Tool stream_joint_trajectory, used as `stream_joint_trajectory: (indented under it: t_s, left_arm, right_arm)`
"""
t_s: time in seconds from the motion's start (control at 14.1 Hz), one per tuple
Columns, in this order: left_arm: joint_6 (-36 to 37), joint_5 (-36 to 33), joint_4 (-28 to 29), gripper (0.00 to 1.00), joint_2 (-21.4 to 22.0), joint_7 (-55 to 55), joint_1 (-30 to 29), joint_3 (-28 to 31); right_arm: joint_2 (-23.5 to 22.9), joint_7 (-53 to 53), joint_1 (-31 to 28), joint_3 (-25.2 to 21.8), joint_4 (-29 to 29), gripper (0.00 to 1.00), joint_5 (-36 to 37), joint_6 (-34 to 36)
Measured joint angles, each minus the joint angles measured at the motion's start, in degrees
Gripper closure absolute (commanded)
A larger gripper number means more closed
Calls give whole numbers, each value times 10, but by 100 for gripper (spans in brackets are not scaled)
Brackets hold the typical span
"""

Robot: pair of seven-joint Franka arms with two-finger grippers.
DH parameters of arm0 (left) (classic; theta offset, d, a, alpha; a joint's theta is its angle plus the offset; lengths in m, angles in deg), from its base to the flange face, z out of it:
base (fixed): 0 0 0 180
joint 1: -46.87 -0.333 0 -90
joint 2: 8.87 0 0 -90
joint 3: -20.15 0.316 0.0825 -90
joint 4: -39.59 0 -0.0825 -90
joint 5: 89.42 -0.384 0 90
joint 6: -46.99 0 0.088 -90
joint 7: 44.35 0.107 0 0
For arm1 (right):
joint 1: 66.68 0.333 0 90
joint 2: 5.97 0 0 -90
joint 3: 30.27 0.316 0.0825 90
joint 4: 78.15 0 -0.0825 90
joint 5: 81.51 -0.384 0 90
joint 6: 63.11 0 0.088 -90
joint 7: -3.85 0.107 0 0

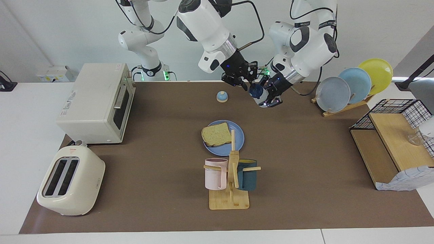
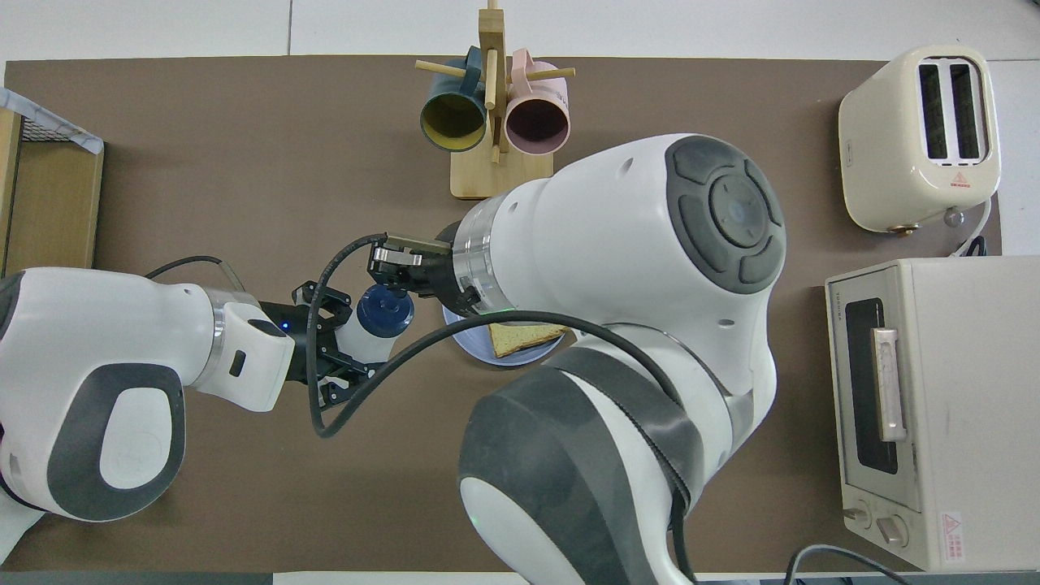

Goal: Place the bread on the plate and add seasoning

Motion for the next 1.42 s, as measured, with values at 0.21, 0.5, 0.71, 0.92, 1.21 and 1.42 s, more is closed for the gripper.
stream_joint_trajectory:
  t_s: [0.21, 0.5, 0.71, 0.92, 1.21, 1.42]
  left_arm:
    - [0, 2, 0, 100, 0, 0, 0, 0]
    - [0, 2, 1, 100, 0, 0, 0, 0]
    - [0, 2, 1, 100, 0, 0, 0, 1]
    - [0, 2, 1, 100, 0, 0, 0, 1]
    - [0, 2, 1, 100, 1, 0, 0, 1]
    - [0, 2, 2, 100, 1, 0, -1, 3]
  right_arm:
    - [0, 0, 0, 0, 0, 75, 0, 0]
    - [0, 0, 1, 0, 0, 75, 0, -1]
    - [0, 0, 1, 0, 0, 75, 0, -3]
    - [0, 0, 2, 0, 0, 77, 0, -3]
    - [0, 0, 4, 0, 0, 92, 0, -4]
    - [1, 0, 8, 0, 0, 100, 2, -7]
